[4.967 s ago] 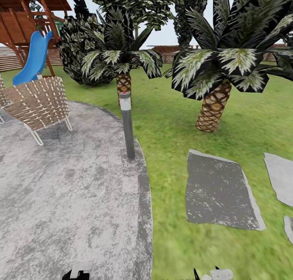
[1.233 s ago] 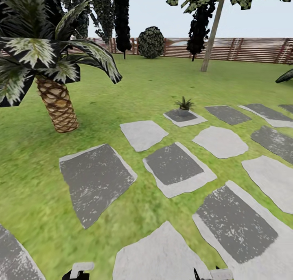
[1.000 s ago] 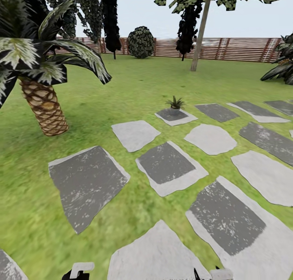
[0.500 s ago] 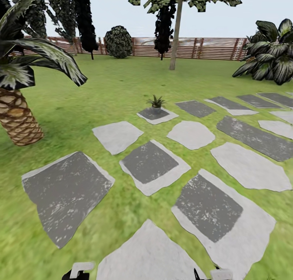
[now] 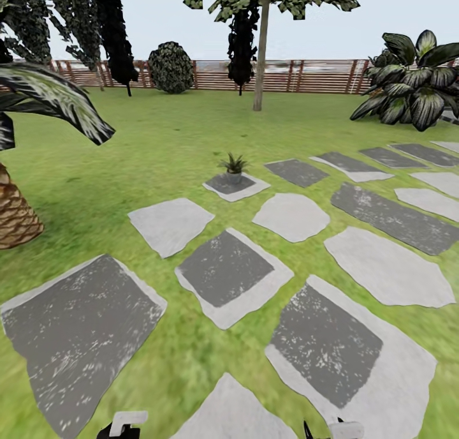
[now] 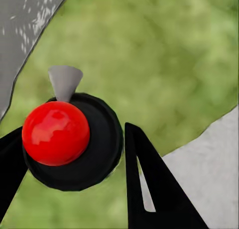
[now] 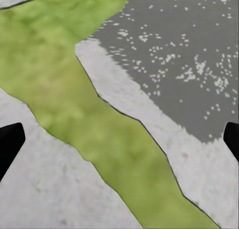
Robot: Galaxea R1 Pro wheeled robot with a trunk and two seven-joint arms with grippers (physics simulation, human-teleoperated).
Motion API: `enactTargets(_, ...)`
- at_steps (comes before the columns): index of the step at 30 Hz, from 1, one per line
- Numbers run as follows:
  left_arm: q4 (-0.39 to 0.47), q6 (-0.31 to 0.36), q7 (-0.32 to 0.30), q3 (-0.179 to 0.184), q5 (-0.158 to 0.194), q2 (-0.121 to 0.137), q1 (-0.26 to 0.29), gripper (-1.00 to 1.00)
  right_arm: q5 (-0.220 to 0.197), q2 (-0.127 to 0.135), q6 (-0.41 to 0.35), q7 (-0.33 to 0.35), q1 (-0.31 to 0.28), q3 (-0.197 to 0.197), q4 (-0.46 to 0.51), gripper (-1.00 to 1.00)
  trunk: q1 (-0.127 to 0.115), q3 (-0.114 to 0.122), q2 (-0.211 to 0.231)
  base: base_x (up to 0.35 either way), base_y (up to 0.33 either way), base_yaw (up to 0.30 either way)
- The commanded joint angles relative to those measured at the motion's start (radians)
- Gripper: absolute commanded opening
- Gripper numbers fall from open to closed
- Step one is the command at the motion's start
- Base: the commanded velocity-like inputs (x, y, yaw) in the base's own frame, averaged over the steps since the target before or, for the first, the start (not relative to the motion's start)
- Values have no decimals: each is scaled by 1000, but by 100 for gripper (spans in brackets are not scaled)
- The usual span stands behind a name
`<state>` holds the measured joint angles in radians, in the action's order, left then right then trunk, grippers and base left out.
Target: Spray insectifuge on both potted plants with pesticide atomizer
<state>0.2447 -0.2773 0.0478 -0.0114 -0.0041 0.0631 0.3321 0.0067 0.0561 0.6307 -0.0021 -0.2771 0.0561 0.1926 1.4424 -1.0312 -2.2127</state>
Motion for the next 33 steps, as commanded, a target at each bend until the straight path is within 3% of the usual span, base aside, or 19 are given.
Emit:
enactTargets(1, -1, -3, 1, -1, -1, 0, 1, -100, -1, 1, 3, -1, -1, 5, -1, 100, 0, -1, 0, 338, 74, -1)
enactTargets(33, -1, -3, 1, -1, -1, 0, 1, -100, -1, -1, 3, -3, -1, 4, -2, 100, 0, -1, 0, 338, 33, 0)
